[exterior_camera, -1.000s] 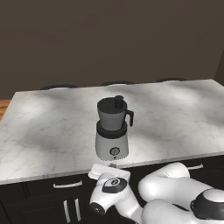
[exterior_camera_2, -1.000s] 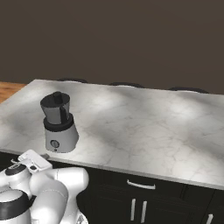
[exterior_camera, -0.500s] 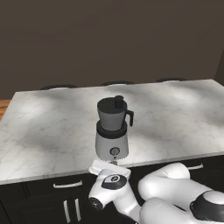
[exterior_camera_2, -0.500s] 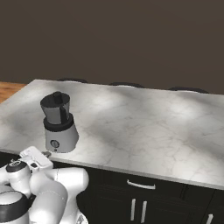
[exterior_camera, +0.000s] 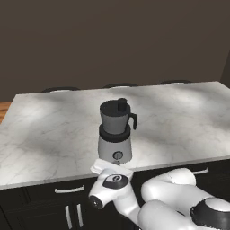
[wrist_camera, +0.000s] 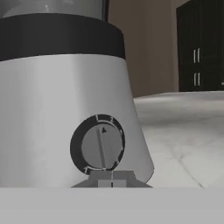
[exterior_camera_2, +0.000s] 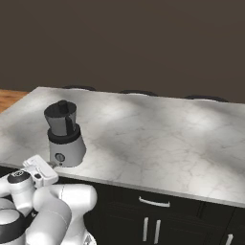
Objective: Grab the garlic and lemon wedge from the fridge, place them in the blender, close the lid, and turn on the blender to create a marinade.
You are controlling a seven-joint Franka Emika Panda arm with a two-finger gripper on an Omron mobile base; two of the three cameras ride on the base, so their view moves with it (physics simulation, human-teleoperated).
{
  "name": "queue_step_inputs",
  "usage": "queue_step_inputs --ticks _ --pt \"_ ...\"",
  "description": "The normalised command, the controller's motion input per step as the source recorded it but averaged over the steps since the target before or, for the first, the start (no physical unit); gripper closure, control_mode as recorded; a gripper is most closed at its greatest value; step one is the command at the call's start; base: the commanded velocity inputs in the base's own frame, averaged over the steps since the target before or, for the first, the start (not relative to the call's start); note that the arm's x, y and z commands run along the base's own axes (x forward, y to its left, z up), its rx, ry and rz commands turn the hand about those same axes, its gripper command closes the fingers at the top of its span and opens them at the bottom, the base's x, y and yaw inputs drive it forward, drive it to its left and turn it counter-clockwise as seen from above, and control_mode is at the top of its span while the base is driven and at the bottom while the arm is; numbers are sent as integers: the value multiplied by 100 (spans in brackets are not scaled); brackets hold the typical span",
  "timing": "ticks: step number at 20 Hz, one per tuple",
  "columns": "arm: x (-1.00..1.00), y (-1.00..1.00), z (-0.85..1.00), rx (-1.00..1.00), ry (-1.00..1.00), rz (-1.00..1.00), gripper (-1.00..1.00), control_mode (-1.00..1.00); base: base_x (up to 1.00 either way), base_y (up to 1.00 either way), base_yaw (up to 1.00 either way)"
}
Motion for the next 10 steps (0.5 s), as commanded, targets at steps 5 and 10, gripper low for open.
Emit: queue_step_inputs --ticks 5,10 --pt "0 -31 -15 0 1 0 100 -100 0 0 0" --pt "0 -35 0 0 0 0 100 -100 0 0 0"
